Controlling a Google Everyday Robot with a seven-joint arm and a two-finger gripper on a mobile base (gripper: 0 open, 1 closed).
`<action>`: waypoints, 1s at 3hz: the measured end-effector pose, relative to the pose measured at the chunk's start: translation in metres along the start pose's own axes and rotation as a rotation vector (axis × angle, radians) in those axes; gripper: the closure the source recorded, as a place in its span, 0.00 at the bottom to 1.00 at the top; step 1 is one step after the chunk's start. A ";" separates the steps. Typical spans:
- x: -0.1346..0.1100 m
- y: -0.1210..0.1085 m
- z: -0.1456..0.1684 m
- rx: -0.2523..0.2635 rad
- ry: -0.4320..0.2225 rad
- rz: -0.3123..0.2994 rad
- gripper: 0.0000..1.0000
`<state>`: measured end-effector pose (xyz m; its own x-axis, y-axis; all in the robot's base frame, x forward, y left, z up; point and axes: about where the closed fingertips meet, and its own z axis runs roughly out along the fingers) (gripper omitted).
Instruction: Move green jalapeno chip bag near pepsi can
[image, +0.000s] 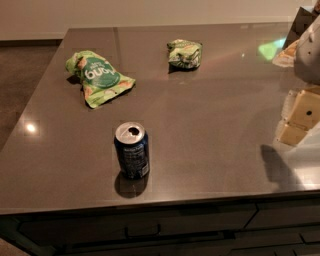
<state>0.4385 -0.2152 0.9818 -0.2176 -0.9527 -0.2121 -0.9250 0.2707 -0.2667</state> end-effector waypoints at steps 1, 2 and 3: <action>0.000 0.000 0.000 0.000 0.000 0.000 0.00; -0.003 -0.012 0.004 -0.006 -0.024 0.029 0.00; -0.008 -0.032 0.010 0.004 -0.046 0.073 0.00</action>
Offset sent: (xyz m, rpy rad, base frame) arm 0.0223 -0.0001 -0.0043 0.0749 0.0424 -0.0319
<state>0.4729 -0.2144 0.9823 -0.2696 -0.9231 -0.2743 -0.9060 0.3397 -0.2526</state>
